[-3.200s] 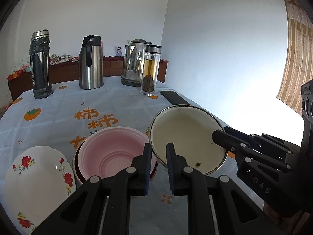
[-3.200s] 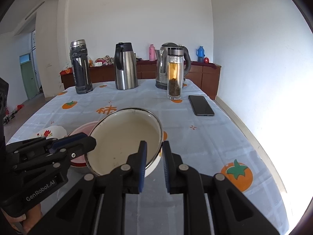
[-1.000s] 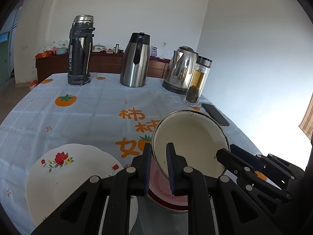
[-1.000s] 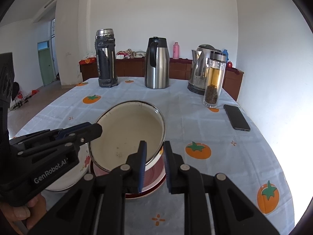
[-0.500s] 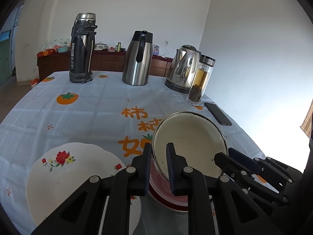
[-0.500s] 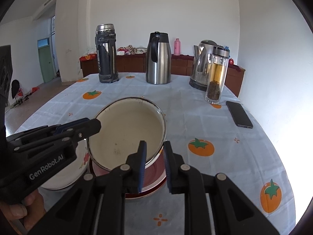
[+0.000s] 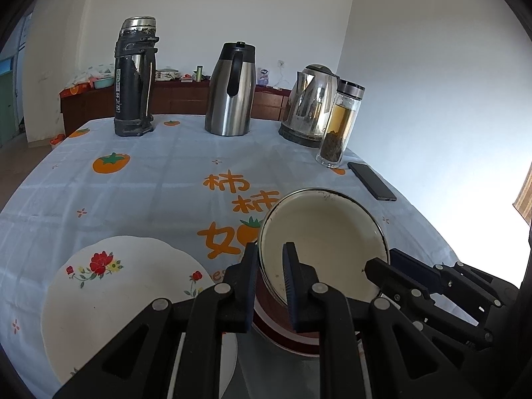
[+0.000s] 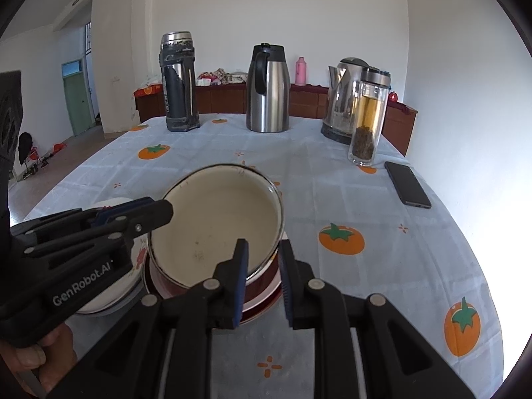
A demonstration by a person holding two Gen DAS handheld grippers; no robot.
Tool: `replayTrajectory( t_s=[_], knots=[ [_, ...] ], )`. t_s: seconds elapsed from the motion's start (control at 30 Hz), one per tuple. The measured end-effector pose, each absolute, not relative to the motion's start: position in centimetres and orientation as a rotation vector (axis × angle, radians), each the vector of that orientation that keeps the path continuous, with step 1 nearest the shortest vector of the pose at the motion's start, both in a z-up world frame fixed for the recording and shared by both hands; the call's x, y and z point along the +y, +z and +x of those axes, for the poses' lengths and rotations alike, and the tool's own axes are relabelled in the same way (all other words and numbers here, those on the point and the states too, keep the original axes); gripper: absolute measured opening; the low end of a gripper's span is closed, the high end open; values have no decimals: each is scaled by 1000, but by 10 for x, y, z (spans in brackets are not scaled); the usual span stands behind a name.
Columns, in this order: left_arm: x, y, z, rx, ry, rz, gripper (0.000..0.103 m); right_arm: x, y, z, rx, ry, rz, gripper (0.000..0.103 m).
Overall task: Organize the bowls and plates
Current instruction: 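Lower the white enamel bowl into the pink plastic bowl with both tools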
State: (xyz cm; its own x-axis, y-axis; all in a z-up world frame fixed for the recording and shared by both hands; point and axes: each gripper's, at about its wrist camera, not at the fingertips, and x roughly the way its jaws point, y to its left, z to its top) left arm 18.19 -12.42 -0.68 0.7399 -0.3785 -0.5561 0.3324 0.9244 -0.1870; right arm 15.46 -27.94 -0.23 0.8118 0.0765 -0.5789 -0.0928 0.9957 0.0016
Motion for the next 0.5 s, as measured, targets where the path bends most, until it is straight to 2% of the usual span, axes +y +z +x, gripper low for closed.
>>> replayTrajectory(
  t_s=[0.5],
  knots=[
    [-125,-1,175,605,-410,-73,17,-285,-3,147,647,107,0,22]
  ],
)
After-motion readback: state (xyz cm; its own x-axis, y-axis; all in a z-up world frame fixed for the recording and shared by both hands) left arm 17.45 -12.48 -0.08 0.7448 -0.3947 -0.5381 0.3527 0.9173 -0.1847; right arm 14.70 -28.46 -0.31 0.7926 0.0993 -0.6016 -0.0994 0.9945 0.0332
